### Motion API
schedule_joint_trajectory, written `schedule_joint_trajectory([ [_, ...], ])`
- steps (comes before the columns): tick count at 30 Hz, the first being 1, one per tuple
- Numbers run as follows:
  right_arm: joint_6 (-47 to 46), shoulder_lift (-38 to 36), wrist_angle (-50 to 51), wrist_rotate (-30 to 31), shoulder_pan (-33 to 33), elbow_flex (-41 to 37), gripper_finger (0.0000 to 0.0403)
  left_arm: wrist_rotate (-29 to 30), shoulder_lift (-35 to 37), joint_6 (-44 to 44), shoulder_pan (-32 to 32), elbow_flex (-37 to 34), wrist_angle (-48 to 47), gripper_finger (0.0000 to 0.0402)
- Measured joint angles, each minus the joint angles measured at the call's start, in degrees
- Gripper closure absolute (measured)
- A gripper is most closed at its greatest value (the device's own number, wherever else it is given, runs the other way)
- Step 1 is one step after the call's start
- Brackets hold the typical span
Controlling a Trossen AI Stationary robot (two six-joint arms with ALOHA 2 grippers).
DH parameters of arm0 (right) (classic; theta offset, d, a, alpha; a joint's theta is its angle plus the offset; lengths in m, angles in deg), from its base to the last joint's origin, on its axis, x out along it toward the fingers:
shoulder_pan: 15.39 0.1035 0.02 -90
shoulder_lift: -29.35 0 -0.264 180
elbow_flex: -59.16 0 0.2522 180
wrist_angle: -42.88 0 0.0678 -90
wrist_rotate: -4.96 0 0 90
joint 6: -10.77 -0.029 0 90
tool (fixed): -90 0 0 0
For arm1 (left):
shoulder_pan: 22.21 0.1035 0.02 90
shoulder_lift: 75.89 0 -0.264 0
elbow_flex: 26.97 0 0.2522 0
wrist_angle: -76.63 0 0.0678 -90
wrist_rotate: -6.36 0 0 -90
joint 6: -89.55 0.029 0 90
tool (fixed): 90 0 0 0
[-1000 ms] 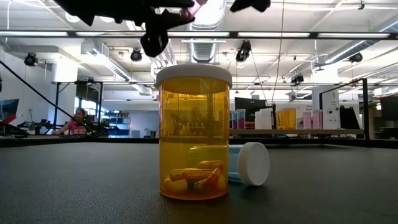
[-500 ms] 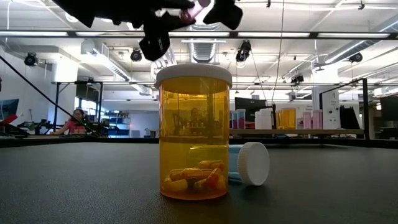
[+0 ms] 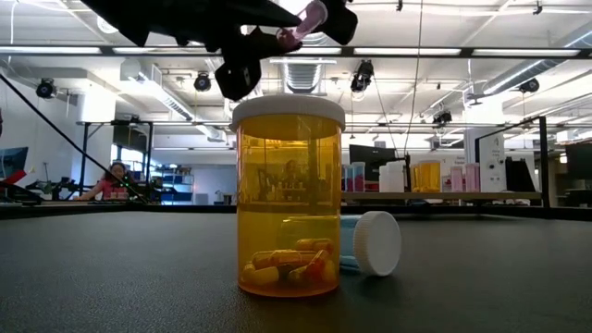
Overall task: Pick and place medicine bottles onto shelf by color
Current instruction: Put the pink pill bottle on the shelf aligned with the other pink pill bottles
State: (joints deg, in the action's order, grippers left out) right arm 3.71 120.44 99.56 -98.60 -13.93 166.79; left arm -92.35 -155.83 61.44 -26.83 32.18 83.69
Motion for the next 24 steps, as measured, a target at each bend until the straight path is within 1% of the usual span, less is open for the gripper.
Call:
schedule_joint_trajectory([
  [4, 0.0, 0.0, 0.0, 0.1, 0.0, 0.0, 0.0163, 0.0, 0.2, 1.9, 0.0, 0.8, -0.1, 0.0317],
  [11, -1.4, 0.0, 0.0, 0.1, 0.0, 0.0, 0.0171, 0.0, 0.2, 2.0, 0.0, 0.7, -0.3, 0.0317],
  [24, -2.4, 0.0, 0.4, 0.0, 0.0, 0.1, 0.0246, 0.3, 0.2, 4.5, 0.0, 0.7, 1.2, 0.0317],
])
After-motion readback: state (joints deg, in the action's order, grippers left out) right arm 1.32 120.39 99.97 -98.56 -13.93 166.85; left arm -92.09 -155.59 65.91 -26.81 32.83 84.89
